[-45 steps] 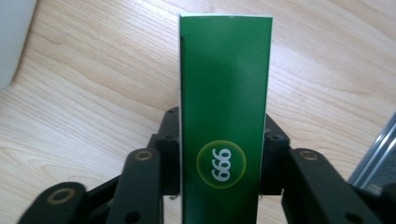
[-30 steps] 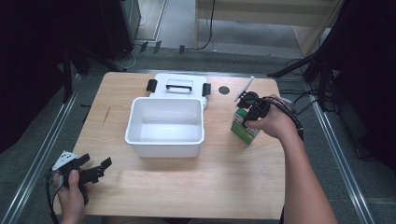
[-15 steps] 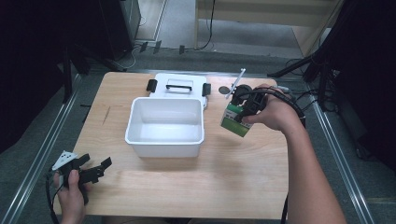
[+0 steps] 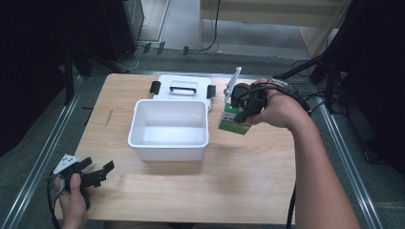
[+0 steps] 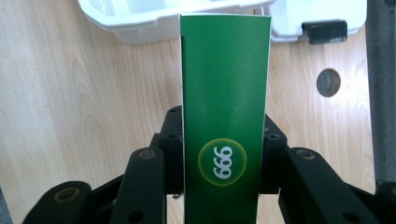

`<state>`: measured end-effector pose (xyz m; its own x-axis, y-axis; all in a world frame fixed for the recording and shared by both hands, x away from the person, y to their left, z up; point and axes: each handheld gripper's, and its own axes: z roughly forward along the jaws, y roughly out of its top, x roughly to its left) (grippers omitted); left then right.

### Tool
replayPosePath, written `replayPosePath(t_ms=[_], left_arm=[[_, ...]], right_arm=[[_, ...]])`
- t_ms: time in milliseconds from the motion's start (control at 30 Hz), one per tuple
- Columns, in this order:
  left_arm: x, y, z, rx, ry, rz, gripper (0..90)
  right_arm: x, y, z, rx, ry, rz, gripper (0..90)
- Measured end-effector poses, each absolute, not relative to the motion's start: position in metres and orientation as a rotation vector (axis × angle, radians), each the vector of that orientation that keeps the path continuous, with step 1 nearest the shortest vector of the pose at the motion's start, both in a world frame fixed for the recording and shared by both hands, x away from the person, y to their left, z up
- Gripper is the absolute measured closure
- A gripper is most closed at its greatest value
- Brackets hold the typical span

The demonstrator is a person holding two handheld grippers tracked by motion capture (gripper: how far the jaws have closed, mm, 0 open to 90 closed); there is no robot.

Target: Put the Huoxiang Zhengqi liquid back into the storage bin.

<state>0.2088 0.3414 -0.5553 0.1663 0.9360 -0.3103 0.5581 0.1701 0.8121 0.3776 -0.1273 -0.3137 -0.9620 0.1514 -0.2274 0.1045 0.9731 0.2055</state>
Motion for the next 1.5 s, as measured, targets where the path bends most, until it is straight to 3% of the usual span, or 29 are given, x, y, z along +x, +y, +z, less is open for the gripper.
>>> replayPosePath(t_ms=[867, 1500], left_arm=[[0.209, 0.342, -0.555, 1.505, 1.507, 0.505, 0.6], [0.209, 0.342, -0.556, 1.503, 1.509, 0.499, 0.6]], right_arm=[[0.374, -0.074, -0.265, 0.025, 2.860, 0.297, 64.0], [0.379, 0.005, -0.271, -0.101, 2.902, 0.276, 63.8]])
